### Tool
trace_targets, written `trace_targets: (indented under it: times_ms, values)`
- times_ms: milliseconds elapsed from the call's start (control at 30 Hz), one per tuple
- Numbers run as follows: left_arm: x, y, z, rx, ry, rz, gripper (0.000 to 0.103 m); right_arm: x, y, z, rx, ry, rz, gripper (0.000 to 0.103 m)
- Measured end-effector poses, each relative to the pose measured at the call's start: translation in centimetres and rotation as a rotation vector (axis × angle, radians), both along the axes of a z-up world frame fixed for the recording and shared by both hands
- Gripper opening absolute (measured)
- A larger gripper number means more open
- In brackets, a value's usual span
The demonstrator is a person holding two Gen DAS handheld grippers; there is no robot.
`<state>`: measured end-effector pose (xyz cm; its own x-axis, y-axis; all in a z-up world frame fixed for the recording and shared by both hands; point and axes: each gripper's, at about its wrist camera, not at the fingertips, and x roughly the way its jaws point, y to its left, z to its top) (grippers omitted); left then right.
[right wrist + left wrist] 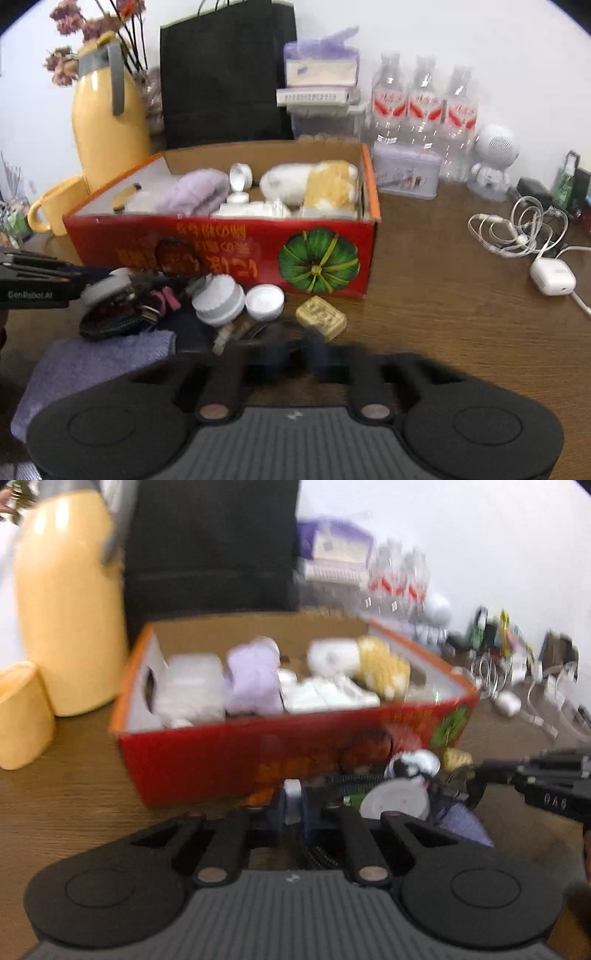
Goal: Organize objects
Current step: 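Grasp a small white item with the left tool while the right tool grasps a black cable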
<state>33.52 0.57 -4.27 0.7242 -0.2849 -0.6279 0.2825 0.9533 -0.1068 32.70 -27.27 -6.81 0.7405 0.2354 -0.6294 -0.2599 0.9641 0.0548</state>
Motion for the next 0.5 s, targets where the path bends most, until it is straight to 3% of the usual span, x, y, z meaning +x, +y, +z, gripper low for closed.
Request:
trace_targets:
  times_ms: [167,433,500]
  values:
    - [-4.3,1.8,2.0,-0.035,-0.055,0.032,0.01,-1.8,-0.8,0.4,0.007,-0.002,-0.003,0.003]
    - [-11.5,3.1,2.9,-0.069,-0.055,0.12,0.01,-7.3,-1.3,2.2,0.02,-0.031,0.01,0.002]
    - [-13.5,3.1,2.7,-0.078,-0.045,0.133,0.01,-9.5,-1.2,2.4,0.007,0.007,-0.002,0.002]
